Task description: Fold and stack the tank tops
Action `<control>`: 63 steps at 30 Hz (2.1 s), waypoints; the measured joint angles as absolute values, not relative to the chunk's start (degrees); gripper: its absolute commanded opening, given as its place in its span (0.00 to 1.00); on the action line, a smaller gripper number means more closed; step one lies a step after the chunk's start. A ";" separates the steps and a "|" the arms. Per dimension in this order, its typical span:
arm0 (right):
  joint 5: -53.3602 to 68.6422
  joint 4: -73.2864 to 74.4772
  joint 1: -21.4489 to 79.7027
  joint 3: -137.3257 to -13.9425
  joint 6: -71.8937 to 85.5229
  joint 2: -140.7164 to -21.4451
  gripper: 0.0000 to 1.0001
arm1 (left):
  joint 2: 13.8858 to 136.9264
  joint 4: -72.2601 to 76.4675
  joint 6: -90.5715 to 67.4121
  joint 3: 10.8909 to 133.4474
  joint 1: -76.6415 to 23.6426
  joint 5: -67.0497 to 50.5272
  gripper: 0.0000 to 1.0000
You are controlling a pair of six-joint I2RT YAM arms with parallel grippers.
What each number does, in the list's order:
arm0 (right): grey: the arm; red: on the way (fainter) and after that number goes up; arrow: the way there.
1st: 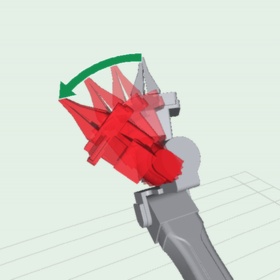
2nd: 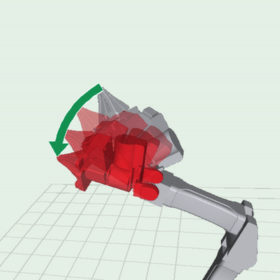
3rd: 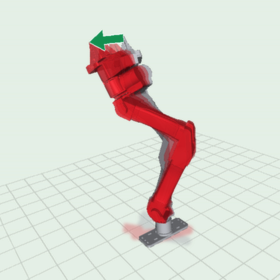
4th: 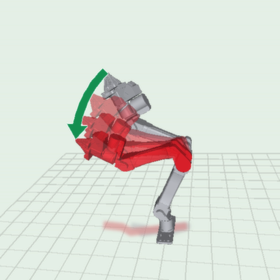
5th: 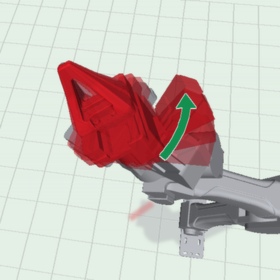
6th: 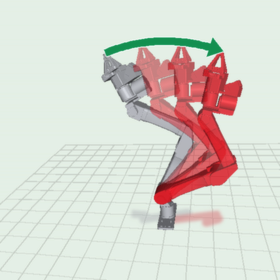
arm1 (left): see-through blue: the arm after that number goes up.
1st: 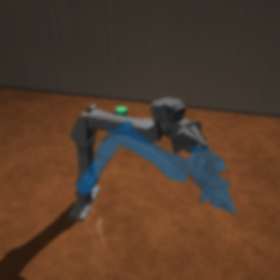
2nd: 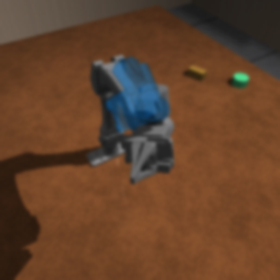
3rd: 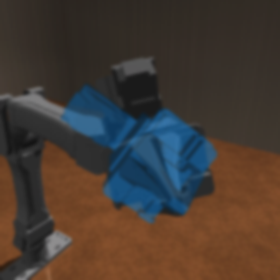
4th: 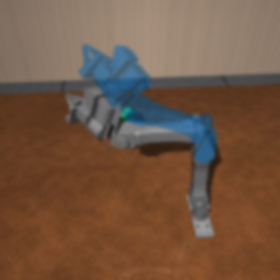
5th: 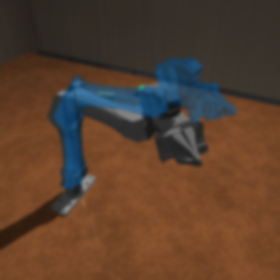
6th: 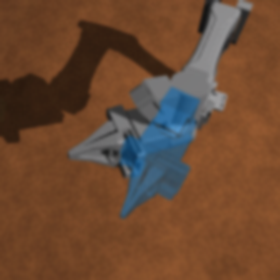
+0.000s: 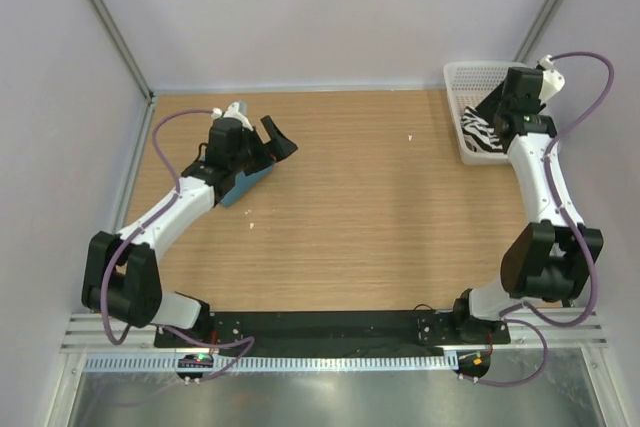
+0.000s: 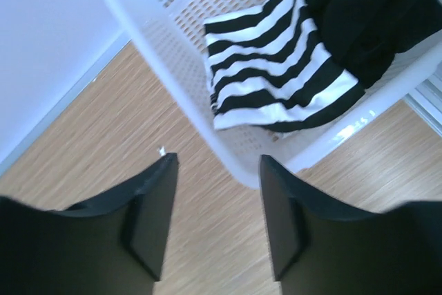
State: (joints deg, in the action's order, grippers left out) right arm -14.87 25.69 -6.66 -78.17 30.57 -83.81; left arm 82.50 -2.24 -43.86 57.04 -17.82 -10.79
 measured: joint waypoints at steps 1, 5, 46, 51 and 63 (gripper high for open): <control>-15.49 26.15 -7.60 -79.96 30.79 -85.84 0.64 | 81.03 -3.31 -43.31 56.51 -18.87 -8.71 1.00; -16.38 28.32 -9.72 -84.60 31.73 -93.51 0.69 | 74.32 -6.35 -43.03 52.93 -19.35 -1.32 1.00; 10.00 24.18 6.50 -100.42 24.84 -82.41 0.01 | 65.21 2.11 -38.52 36.49 -22.39 4.84 1.00; 4.73 23.40 3.70 -100.20 25.17 -73.30 0.82 | 65.21 2.87 -38.30 36.14 -22.61 4.84 1.00; 6.87 37.28 1.76 -75.59 24.93 -76.25 0.54 | 65.21 3.20 -38.22 36.10 -23.11 4.86 1.00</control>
